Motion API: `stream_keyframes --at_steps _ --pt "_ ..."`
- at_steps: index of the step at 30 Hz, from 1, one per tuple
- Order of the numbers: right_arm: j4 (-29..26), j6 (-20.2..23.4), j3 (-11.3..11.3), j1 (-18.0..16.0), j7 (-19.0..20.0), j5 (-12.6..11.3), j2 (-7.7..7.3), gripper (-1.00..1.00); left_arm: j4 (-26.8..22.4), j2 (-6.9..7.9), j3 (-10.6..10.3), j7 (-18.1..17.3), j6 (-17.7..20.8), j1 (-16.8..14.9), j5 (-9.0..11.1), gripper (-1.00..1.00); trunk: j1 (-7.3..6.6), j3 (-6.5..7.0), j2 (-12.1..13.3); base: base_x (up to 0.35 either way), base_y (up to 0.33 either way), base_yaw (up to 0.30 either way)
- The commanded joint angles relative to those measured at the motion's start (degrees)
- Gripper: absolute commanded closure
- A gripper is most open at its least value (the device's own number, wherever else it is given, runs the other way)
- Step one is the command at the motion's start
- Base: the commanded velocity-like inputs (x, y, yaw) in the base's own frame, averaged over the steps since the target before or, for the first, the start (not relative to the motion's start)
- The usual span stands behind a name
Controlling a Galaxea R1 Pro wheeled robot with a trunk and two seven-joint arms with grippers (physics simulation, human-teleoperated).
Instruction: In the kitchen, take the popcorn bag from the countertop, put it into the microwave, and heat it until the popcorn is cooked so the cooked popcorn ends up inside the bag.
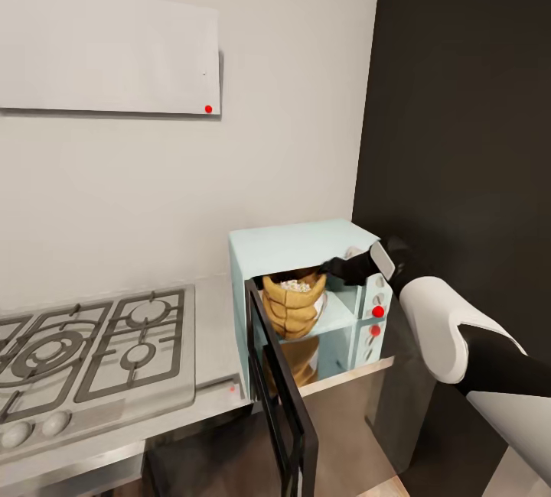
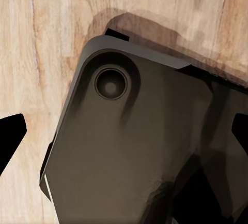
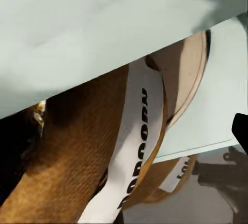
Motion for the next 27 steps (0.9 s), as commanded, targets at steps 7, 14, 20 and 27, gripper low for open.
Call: stream_keyframes --at_steps 7,14,20,27 --pt "-1.1 4.3 -0.4 -0.1 17.6 -2.9 -1.46 -1.00 0.1 0.00 -0.1 0.0 -0.2 0.0 0.3 -1.00 0.00 -0.06 -0.1 0.000 0.000 0.000" --pt "-1.1 4.5 2.2 -0.1 30.2 -0.9 -6.84 -1.00 0.1 -0.01 -0.1 0.0 -0.2 0.0 0.3 -1.00 0.00 -0.06 -0.1 0.000 0.000 0.000" --pt "-1.0 4.1 2.5 0.0 31.3 9.7 -8.83 -1.00 0.1 -0.01 -0.1 0.0 -0.2 0.0 0.3 -1.00 0.00 -0.06 -0.1 0.000 0.000 0.000" --pt "-0.2 1.4 2.4 2.5 31.4 15.9 -9.08 -1.00 0.1 0.04 -0.1 0.0 -0.2 0.0 0.3 -1.00 0.00 -0.06 -0.1 0.000 0.000 0.000"
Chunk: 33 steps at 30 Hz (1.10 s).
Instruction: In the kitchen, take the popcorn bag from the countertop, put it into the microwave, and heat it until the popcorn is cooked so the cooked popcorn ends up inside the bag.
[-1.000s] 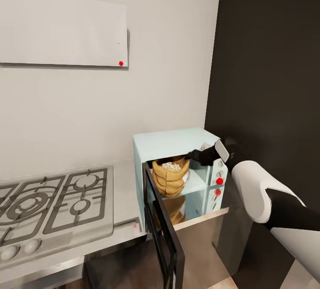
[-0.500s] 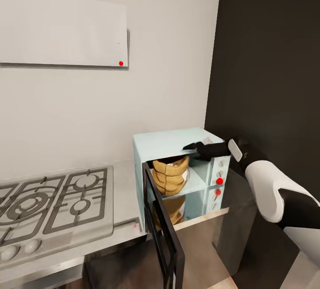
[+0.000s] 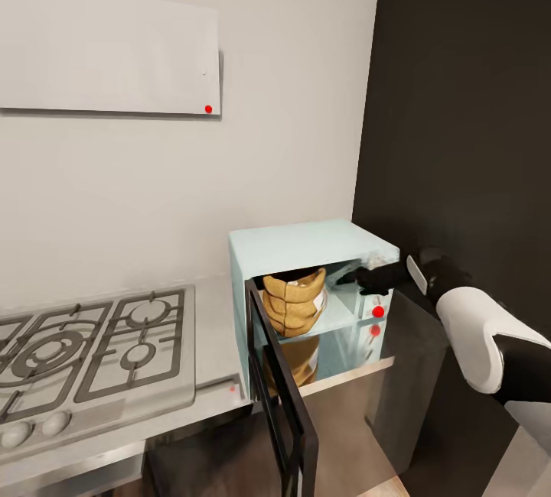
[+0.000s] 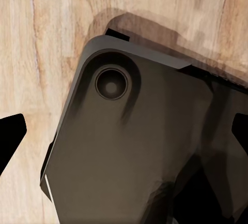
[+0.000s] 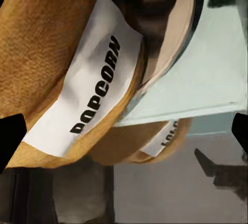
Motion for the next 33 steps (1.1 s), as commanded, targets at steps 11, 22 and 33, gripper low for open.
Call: stream_keyframes --at_steps 11,22,33 --pt "0.1 -29.5 -0.5 10.0 10.2 4.1 -2.01 -1.00 0.0 -0.01 0.0 0.0 -0.2 0.0 0.3 -1.00 0.00 -0.07 -0.1 0.000 0.000 0.000" --pt "5.3 -55.3 -0.9 16.6 11.6 3.1 -2.18 -1.00 0.0 -0.06 0.0 0.0 -0.2 0.0 0.3 -1.00 0.00 -0.07 -0.1 0.000 0.000 0.000" --pt "4.5 -62.2 -2.2 18.6 12.4 -4.4 -1.86 -1.00 0.0 -0.06 0.0 0.0 -0.2 0.0 0.3 -1.00 0.00 -0.07 -0.1 0.000 0.000 0.000"
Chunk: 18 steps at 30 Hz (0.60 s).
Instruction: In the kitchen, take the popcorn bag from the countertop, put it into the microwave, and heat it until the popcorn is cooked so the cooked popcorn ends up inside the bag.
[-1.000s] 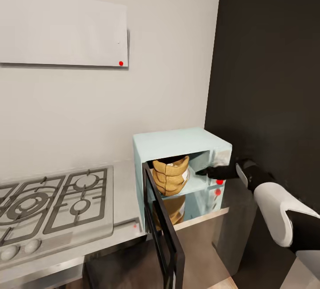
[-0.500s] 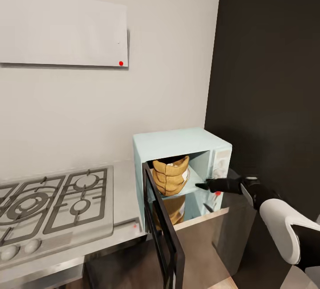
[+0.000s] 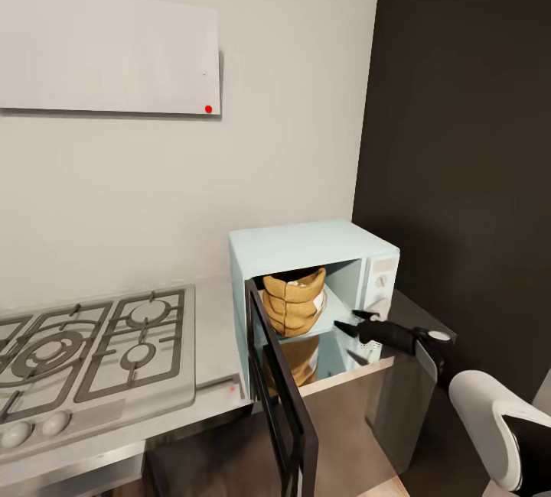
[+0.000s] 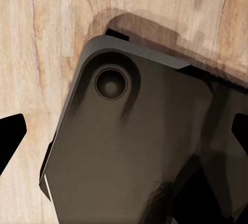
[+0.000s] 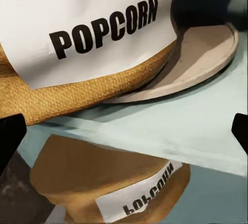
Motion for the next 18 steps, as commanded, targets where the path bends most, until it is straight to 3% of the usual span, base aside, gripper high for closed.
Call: stream_keyframes --at_steps 1,6,18 --pt "-0.3 -0.6 -0.4 -0.1 0.2 0.0 0.02 -1.00 0.0 -0.01 -0.1 0.0 -0.2 0.0 0.3 -1.00 0.00 -0.08 0.0 0.000 0.000 0.000" --pt "-3.2 -0.5 -0.4 0.0 0.2 -1.0 0.44 -1.00 0.0 -0.02 -0.1 0.0 -0.2 0.0 0.3 -1.00 0.00 -0.08 0.0 0.000 0.000 0.000" --pt "-2.3 -0.3 -0.4 0.0 -0.8 -0.8 1.42 -1.00 0.0 -0.02 -0.1 0.0 -0.2 0.0 0.2 -1.00 0.00 -0.08 0.0 0.000 0.060 0.000"
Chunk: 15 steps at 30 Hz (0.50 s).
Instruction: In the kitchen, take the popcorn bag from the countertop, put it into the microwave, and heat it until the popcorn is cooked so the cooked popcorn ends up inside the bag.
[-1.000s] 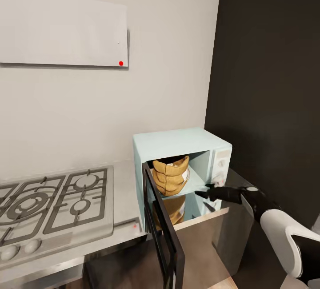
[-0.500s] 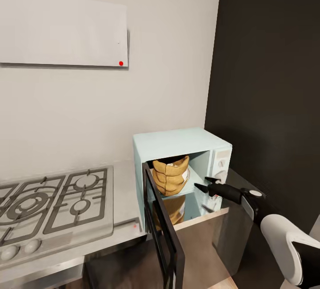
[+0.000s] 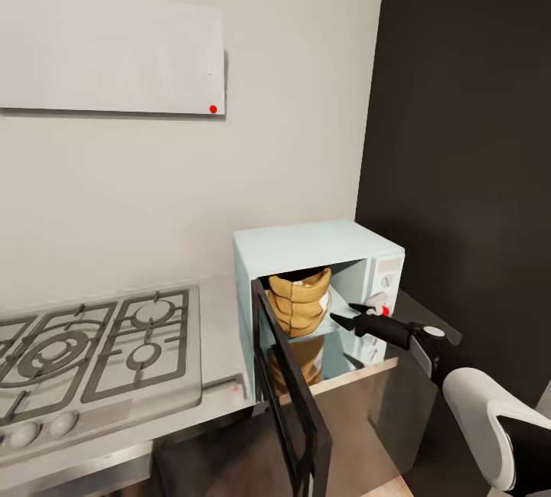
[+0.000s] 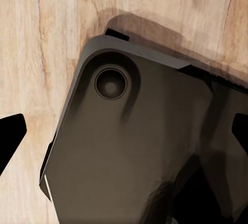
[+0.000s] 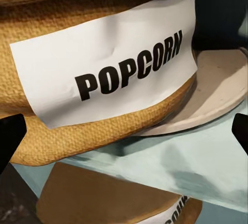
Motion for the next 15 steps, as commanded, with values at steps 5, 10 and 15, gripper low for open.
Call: stream_keyframes --at_steps 5,10,15 --pt "0.1 -1.0 -0.3 -0.1 -5.2 0.8 2.68 -1.00 0.0 -0.01 -0.1 0.0 -0.2 0.0 0.3 -1.00 0.00 -0.08 0.0 0.000 0.002 0.000" --pt "0.1 -1.0 -0.3 -0.1 -7.0 0.9 5.56 -1.00 0.0 -0.01 -0.1 0.0 -0.2 0.0 0.3 -1.00 0.00 -0.08 0.0 0.000 0.000 0.000" --pt "0.1 -1.0 -0.3 -0.1 -10.0 1.0 6.32 -1.00 0.0 -0.01 -0.2 0.0 -0.2 0.0 0.3 -1.00 0.00 -0.08 0.0 0.000 0.000 0.000"
